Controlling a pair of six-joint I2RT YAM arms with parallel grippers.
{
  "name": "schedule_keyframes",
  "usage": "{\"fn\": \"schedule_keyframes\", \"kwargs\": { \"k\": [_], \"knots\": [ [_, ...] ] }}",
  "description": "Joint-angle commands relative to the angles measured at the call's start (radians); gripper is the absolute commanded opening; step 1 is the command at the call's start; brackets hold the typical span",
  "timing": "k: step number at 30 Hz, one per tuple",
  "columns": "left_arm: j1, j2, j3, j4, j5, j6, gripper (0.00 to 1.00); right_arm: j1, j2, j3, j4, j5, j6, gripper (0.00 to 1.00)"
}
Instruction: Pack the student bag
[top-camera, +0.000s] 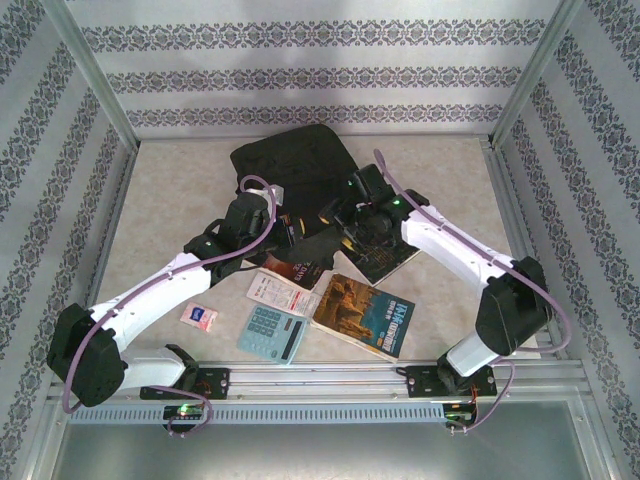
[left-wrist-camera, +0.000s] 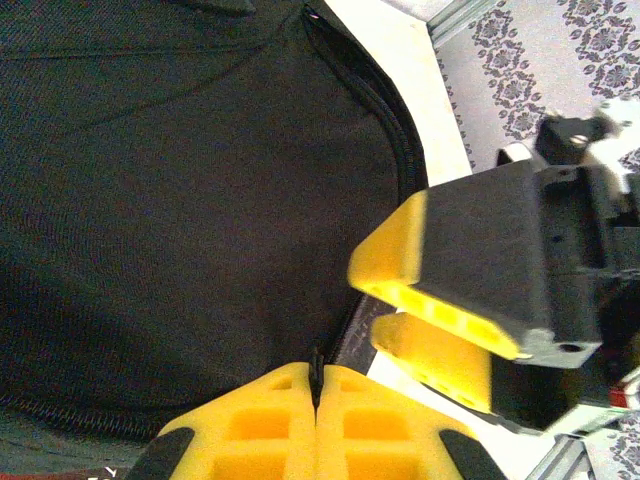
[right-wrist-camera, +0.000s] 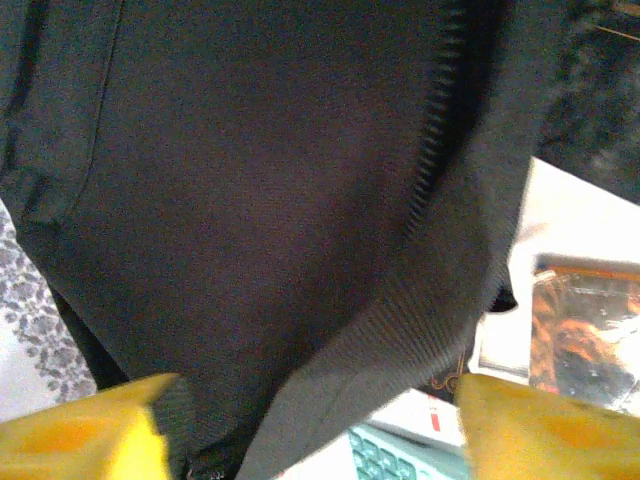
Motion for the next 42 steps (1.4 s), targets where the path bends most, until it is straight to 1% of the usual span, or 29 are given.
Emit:
{"fn": "schedule_keyframes", "kwargs": {
  "k": [1,5,10,12,16,17,23,27,29,30,31,35,42],
  "knots": [
    [-0.013,0.001,0.014,0.038,0.0,0.014,0.0,0.018,-0.049,0.061,-0.164,0.056,0.057,0.84],
    [-0.012,-0.001,0.0,0.062,0.001,0.005,0.0,0.019,-0.003,0.101,-0.238,0.044,0.11,0.87],
    [-0.012,-0.004,-0.014,0.073,0.004,-0.002,0.0,0.037,0.075,0.137,-0.219,0.015,0.164,0.82],
    [-0.012,-0.005,-0.014,0.073,0.003,0.0,0.0,0.049,0.103,0.155,-0.212,0.008,0.174,0.79],
    [-0.012,-0.013,-0.017,0.065,-0.004,0.009,0.0,0.064,0.137,0.188,-0.212,0.035,0.16,0.68],
    [-0.012,-0.015,-0.018,0.064,-0.008,0.012,0.0,0.064,0.139,0.185,-0.211,0.044,0.157,0.64],
    [-0.006,-0.031,-0.037,0.048,-0.037,0.022,0.0,0.058,0.133,0.131,-0.184,0.074,0.149,0.34],
    [0.014,-0.044,-0.056,0.035,-0.05,0.018,0.0,0.049,0.128,0.115,-0.183,0.09,0.128,0.16],
    [0.031,-0.052,-0.063,0.025,-0.053,0.014,0.0,0.045,0.124,0.108,-0.181,0.097,0.117,0.05],
    [0.04,-0.059,-0.066,0.022,-0.053,0.011,0.0,0.044,0.123,0.103,-0.183,0.103,0.113,0.02],
    [0.048,-0.064,-0.069,0.018,-0.053,0.013,0.0,0.044,0.122,0.1,-0.181,0.108,0.11,0.0],
    [0.069,-0.074,-0.068,-0.005,-0.057,0.02,0.0,0.038,0.126,0.086,-0.175,0.107,0.096,0.0],
    [0.11,-0.083,-0.074,-0.028,-0.075,0.03,0.0,0.029,0.125,0.081,-0.176,0.14,0.064,0.0]
  ]
}}
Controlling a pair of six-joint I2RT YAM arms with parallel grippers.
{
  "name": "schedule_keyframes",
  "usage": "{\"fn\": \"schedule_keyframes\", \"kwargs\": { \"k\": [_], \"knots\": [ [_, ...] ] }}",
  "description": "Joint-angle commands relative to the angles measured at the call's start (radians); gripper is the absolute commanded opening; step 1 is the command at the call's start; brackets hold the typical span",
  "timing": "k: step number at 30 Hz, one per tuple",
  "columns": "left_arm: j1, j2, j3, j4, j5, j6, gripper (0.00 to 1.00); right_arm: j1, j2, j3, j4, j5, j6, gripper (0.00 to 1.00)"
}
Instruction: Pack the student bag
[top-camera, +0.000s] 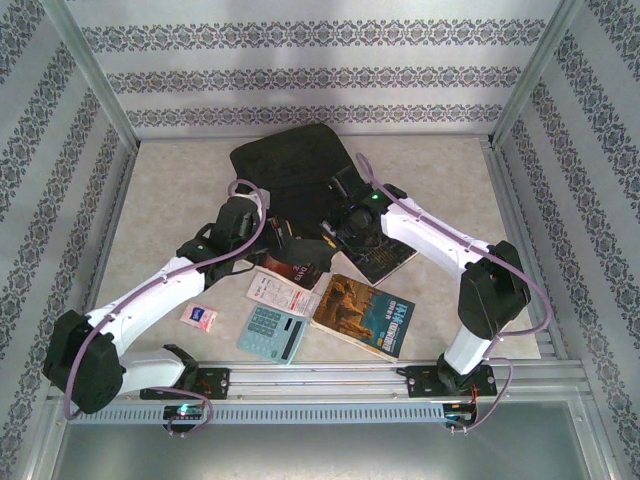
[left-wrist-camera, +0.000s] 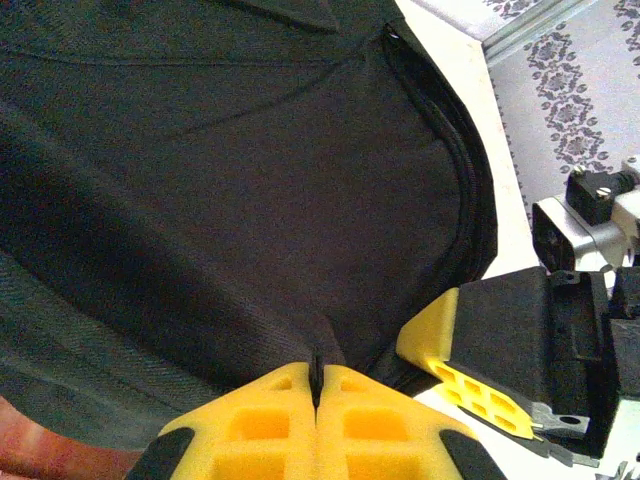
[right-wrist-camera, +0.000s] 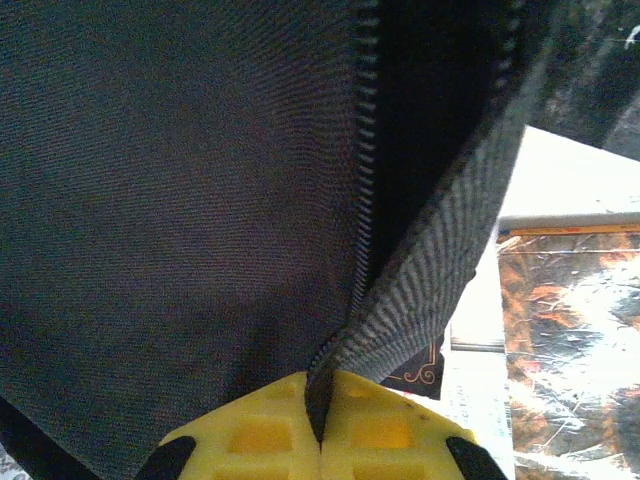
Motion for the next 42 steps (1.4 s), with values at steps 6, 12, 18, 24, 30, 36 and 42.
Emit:
{"fn": "schedule_keyframes", "kwargs": {
  "k": [6,12,18,24,30,36,42],
  "knots": [
    [0.07,-0.054,-0.002,-0.036,-0.06,0.044,0.0,-0.032,-0.016,-0.023,-0.068,0.137,-0.071,0.0],
    [0.094,-0.036,0.033,-0.072,-0.082,0.093,0.0,-0.023,-0.015,-0.004,-0.094,0.204,-0.133,0.0],
    [0.128,-0.014,0.064,-0.095,-0.115,0.124,0.0,-0.028,-0.016,0.001,-0.104,0.246,-0.185,0.0],
    [0.181,0.017,0.097,-0.097,-0.123,0.139,0.0,-0.032,-0.012,0.0,-0.095,0.247,-0.222,0.0],
    [0.246,0.066,0.107,-0.079,-0.128,0.132,0.0,-0.037,-0.013,-0.006,-0.085,0.246,-0.25,0.0],
    [0.293,0.105,0.121,-0.069,-0.129,0.138,0.0,-0.043,-0.013,-0.007,-0.074,0.249,-0.283,0.0],
    [0.317,0.127,0.164,-0.083,-0.156,0.177,0.0,-0.043,-0.01,-0.004,-0.068,0.266,-0.325,0.0]
  ]
}}
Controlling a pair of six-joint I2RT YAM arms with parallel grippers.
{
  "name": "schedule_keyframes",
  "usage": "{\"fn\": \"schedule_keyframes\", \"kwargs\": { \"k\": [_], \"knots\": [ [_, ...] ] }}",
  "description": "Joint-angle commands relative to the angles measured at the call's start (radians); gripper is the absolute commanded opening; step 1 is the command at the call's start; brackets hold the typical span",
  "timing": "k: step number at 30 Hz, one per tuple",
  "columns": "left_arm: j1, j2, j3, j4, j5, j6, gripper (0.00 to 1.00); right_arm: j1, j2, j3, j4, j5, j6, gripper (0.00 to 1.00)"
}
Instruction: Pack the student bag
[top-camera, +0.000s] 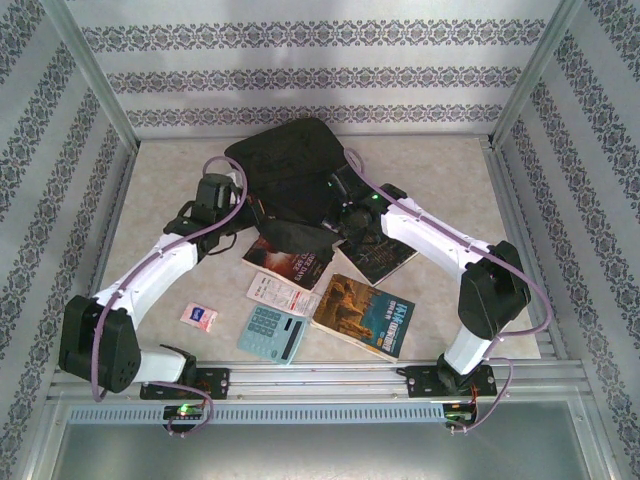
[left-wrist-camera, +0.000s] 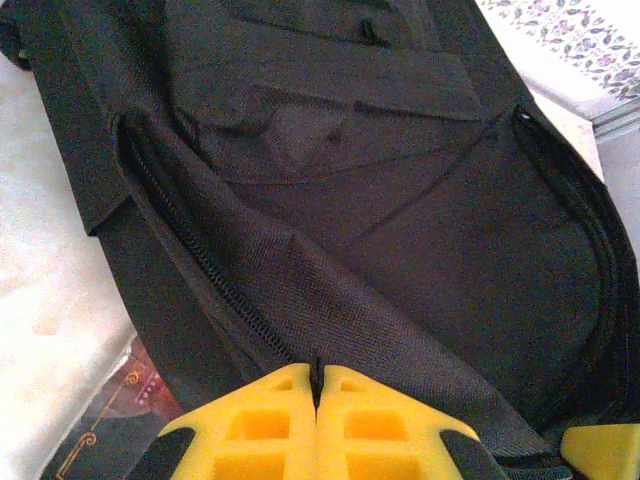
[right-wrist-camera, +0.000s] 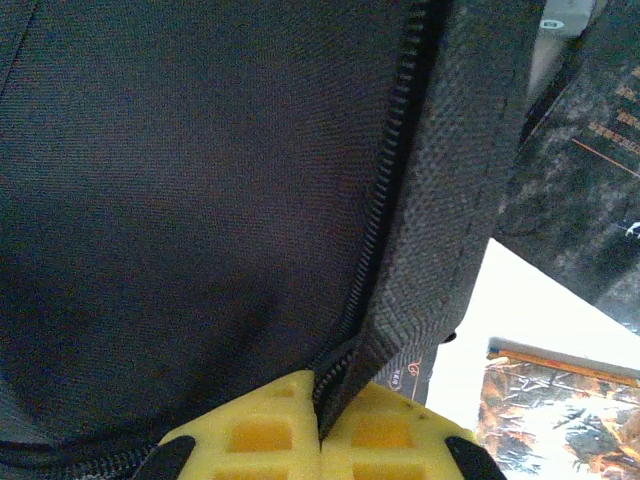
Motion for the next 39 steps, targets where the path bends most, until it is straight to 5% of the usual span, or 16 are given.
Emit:
{"fn": "schedule_keyframes", "kwargs": {
  "k": [1,19,29,39],
  "knots": [
    [0.079,0.012,0.055,-0.015,-0.176,0.06,0.0,-0.042,-0.006,-0.005,-0.136,0.138,-0.061,0.0],
    [0.132,0.003,0.037,0.016,-0.079,0.075,0.0,-0.056,0.04,0.033,-0.087,0.092,-0.228,0.0],
    [0.13,0.026,0.143,-0.126,-0.361,0.278,0.0,-0.055,0.064,0.093,-0.142,0.153,-0.356,0.0],
    [0.132,0.108,0.194,-0.137,-0.439,0.313,0.0,-0.055,0.066,0.112,-0.139,0.15,-0.393,0.0]
  ]
}}
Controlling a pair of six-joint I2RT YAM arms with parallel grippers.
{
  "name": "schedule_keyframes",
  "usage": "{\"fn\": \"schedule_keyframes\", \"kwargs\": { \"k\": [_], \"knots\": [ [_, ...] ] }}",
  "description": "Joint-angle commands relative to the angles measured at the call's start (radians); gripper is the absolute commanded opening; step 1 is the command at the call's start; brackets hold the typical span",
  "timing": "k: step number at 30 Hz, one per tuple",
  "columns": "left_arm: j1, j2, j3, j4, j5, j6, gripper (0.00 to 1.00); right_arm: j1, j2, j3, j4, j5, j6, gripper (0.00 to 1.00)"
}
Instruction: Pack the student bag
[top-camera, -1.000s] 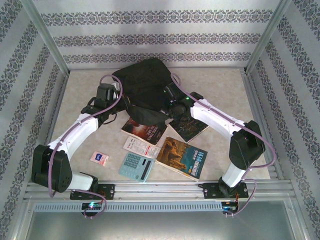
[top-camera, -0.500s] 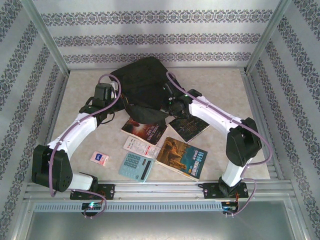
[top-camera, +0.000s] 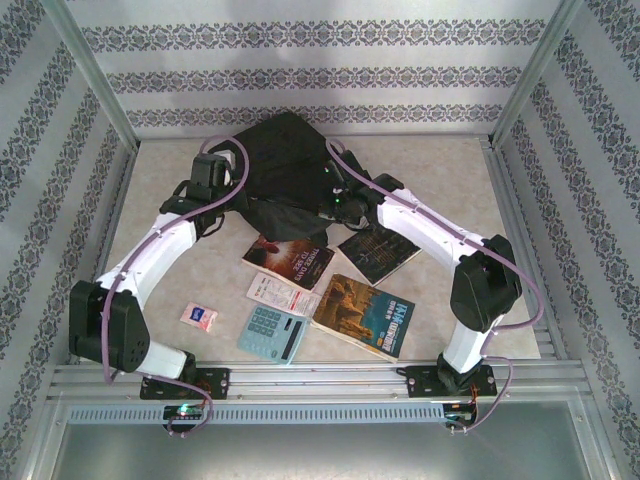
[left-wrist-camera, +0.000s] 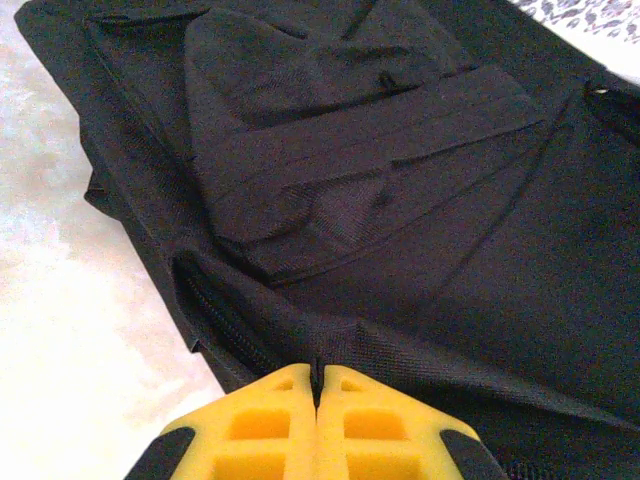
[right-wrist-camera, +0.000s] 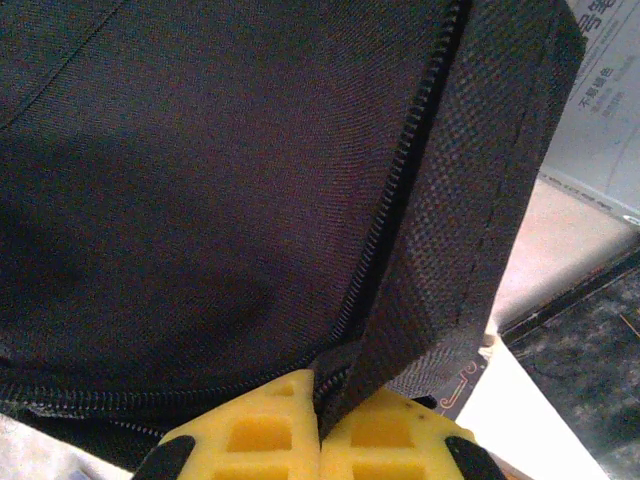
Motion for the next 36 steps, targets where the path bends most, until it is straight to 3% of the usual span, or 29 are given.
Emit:
{"fn": "schedule_keyframes", "kwargs": {
  "k": [1,5,12,13,15,17,20,23,29,36],
  "knots": [
    [0.067,0.004,0.021,-0.03,-0.284,0.051,0.0,-0.038,0.005,0.006,-0.191,0.148,-0.056,0.0],
    [0.074,-0.013,-0.008,-0.016,-0.275,0.046,0.0,-0.049,0.003,0.0,-0.187,0.138,-0.059,0.0],
    [0.073,-0.078,-0.08,0.134,0.163,-0.109,0.0,-0.013,0.032,0.022,-0.131,0.016,-0.091,0.0],
    [0.074,-0.087,-0.084,0.133,0.187,-0.144,0.04,-0.005,0.034,0.025,-0.131,0.017,-0.085,0.0],
    [0.074,-0.118,-0.103,0.131,0.21,-0.204,0.33,0.005,0.037,0.027,-0.127,0.018,-0.069,0.0],
    [0.074,-0.157,-0.131,0.13,0.218,-0.252,0.5,0.012,0.038,0.017,-0.112,0.005,-0.058,0.0],
    [0.074,-0.212,-0.151,0.078,0.183,-0.312,0.65,0.022,0.035,0.006,-0.098,-0.004,-0.036,0.0],
    [0.073,-0.251,-0.179,0.041,0.176,-0.367,0.73,0.037,0.03,-0.007,-0.077,-0.007,-0.029,0.0],
    [0.073,-0.253,-0.245,0.08,0.244,-0.428,0.75,0.061,0.037,0.001,-0.08,0.011,-0.052,0.0],
    [0.066,-0.114,-0.151,0.043,0.274,-0.23,0.65,0.07,0.045,-0.005,-0.093,0.037,-0.103,0.0]
  ]
}}
